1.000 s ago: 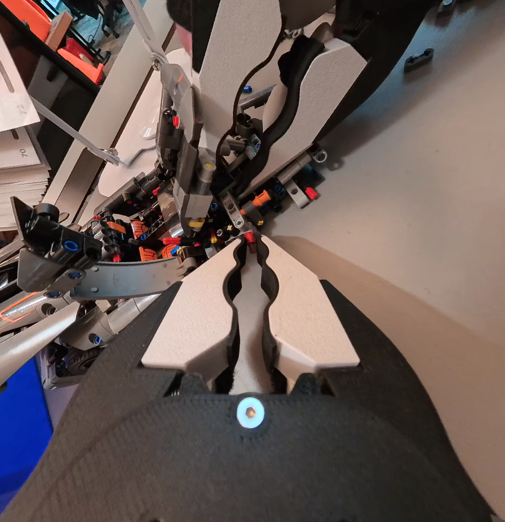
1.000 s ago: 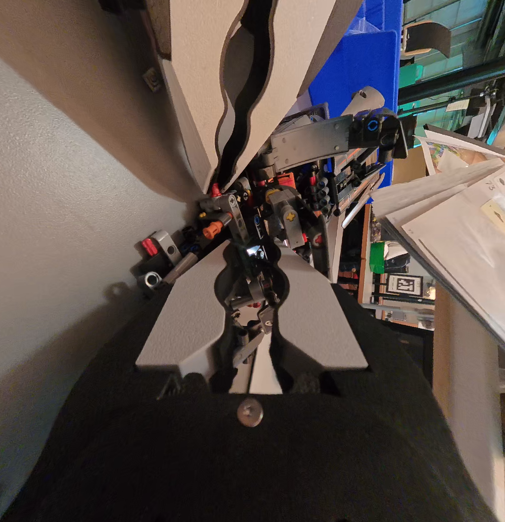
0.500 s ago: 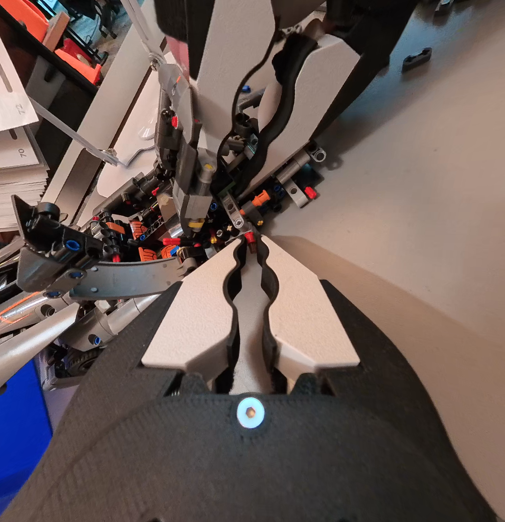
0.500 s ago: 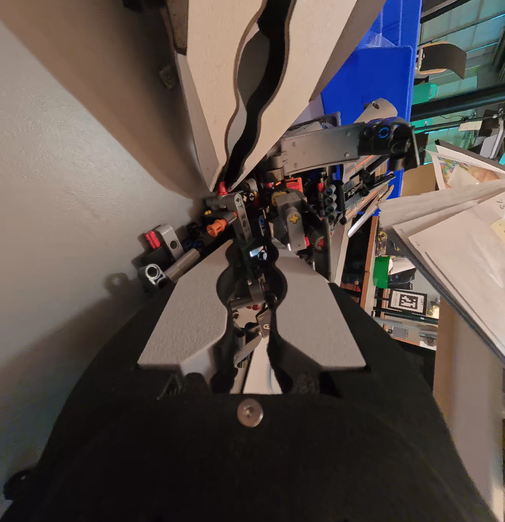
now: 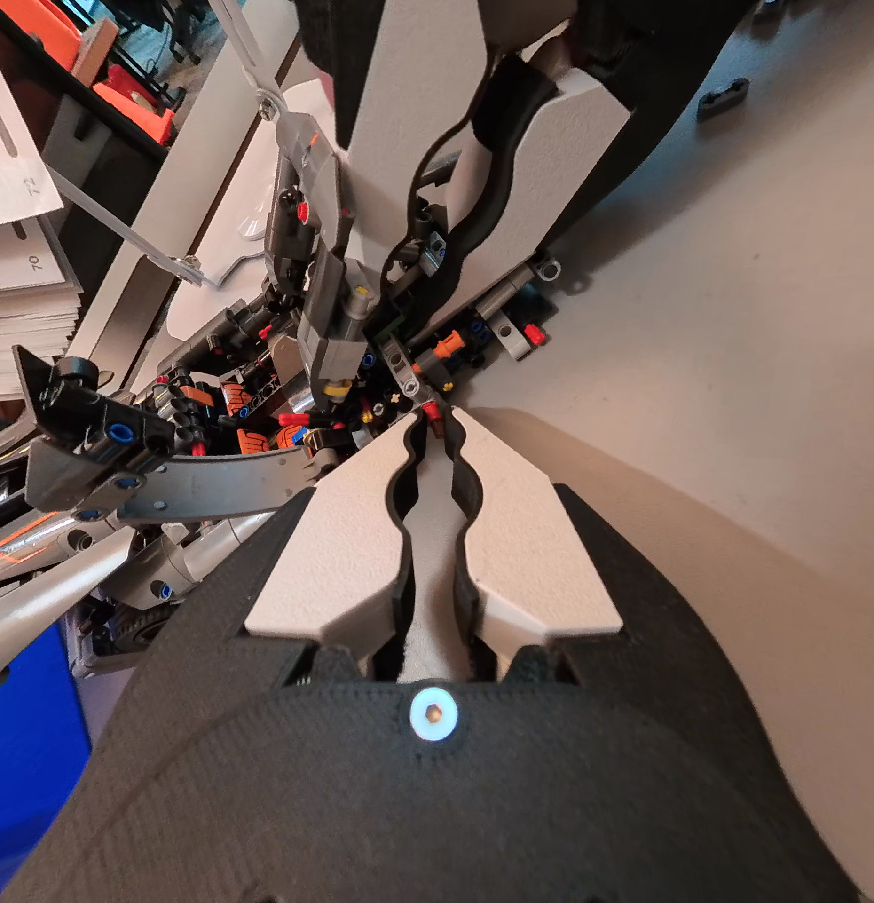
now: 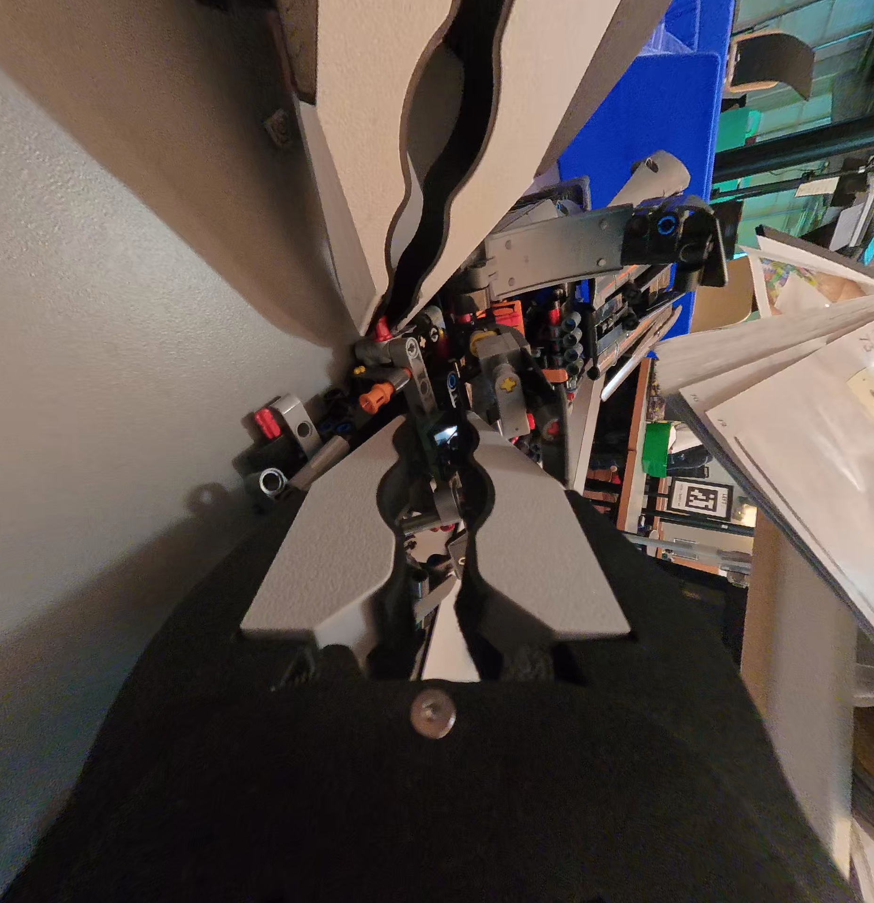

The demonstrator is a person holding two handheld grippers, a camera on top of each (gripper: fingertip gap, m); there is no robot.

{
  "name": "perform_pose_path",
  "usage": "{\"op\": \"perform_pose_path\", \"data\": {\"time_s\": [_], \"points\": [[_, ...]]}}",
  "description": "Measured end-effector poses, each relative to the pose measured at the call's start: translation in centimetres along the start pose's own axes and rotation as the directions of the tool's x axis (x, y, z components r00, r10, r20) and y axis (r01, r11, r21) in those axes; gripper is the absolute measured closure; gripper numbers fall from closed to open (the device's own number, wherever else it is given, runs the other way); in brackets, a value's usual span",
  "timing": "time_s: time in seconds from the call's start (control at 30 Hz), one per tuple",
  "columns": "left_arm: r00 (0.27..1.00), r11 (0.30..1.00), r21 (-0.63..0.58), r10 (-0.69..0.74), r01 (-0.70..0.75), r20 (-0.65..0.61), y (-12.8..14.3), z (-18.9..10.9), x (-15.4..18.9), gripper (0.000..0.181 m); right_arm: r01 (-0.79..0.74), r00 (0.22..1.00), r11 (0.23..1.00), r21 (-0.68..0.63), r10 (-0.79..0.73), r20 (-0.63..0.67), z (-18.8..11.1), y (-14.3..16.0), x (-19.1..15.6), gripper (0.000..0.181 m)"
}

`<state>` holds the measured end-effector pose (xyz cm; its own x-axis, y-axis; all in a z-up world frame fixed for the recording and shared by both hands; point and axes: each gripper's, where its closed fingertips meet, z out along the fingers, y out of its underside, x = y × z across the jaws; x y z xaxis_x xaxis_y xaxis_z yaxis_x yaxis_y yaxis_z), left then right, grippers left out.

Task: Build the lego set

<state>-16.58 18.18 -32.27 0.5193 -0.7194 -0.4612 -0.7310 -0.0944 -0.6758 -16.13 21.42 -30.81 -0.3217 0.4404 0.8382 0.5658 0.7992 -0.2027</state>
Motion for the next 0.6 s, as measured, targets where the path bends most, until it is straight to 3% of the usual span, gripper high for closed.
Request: {"op": "perform_pose_path", "data": {"time_s": [0.6], "points": [[1.000, 1.000, -0.006, -0.011, 0.011, 0.009, 0.10, 0.03, -0.22, 0.177, -0.357, 0.934, 0.933, 0.054, 0.354, 0.058, 0.16, -0.06, 0.26, 0.172]]}}
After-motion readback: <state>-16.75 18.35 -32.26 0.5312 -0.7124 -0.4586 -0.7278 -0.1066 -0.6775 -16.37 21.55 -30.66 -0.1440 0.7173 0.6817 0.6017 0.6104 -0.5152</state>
